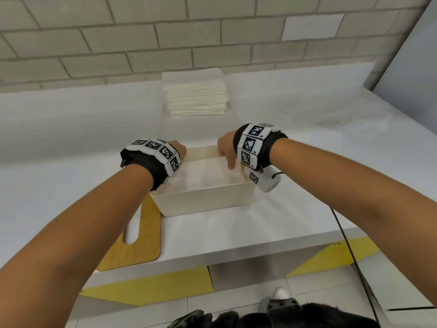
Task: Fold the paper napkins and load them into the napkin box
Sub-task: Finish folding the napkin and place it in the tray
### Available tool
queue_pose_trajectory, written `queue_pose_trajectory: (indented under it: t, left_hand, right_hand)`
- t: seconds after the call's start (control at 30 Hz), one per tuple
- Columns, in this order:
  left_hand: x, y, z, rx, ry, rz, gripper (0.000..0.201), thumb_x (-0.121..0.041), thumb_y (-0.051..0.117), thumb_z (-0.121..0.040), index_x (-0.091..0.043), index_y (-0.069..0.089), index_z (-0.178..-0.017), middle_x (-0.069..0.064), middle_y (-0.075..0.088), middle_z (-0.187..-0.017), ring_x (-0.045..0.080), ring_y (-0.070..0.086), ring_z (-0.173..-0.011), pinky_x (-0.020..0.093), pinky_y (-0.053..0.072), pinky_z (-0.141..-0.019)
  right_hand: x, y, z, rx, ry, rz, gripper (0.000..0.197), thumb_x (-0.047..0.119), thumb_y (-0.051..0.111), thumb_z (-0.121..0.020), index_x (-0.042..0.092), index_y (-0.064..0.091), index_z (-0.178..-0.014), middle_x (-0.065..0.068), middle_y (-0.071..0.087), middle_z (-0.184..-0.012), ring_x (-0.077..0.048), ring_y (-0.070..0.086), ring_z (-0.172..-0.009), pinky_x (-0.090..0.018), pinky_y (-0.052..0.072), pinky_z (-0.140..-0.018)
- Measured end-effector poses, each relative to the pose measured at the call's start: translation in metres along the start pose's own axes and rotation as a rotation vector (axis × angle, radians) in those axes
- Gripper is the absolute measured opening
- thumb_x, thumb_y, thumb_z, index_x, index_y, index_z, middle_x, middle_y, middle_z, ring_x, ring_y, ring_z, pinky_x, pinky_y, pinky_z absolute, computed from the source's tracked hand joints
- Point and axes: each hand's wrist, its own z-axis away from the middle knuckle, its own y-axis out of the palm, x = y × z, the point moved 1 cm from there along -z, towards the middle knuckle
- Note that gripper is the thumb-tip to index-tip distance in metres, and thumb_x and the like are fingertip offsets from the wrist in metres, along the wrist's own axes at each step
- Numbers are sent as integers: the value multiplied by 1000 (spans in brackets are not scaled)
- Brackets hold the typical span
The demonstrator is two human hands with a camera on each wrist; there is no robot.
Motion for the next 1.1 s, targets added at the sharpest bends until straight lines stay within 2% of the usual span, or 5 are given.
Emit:
queue_pose_trajectory:
  t: [0.2, 0.47, 0.6, 0.8, 1.1]
  left_hand:
    - [-3, -14, 7, -52, -53, 16, 29, -17, 79, -69, -9, 52, -61, 4, 51, -58, 17, 50, -50, 22, 42, -50]
    - [-37, -72, 15, -130, 27, 198, 42, -30, 60, -90, -10, 56, -127, 7, 57, -128, 24, 52, -118, 29, 42, -90]
    - [-53, -125, 29, -282, 143, 639, 36, -33, 58, -91, -17, 58, -122, -2, 66, -89, 15, 62, -80, 22, 49, -65]
    - [-114, -195, 4, -399, 279, 1151, 20, -32, 58, -91, -21, 61, -107, -1, 69, -92, 12, 66, -78, 28, 55, -72]
    - [-198, -192, -116, -186, -62, 1271, 32, -24, 60, -91, -2, 59, -114, 10, 65, -89, 22, 60, -73, 30, 51, -65]
  right_hand:
    - [0, 0, 2, -186, 20, 50, 30, 26, 71, -76, 2, 64, -93, -2, 65, -75, -25, 66, -77, -31, 54, -74]
    - [-34, -16, 46, -165, -127, -305, 34, 21, 63, -88, 9, 60, -121, 0, 61, -85, -14, 57, -75, -17, 48, -58]
    - [-111, -25, 83, -275, -174, -690, 28, 21, 62, -89, 19, 60, -117, 2, 66, -91, -12, 64, -86, -29, 53, -78]
    - [-266, 16, 96, -426, 30, -918, 21, 24, 61, -90, 20, 62, -110, -1, 67, -97, -18, 64, -95, -31, 53, -78]
    - [-378, 114, 43, -176, 111, -782, 36, 31, 60, -89, 16, 57, -121, -5, 55, -119, -21, 52, -111, -29, 44, -85]
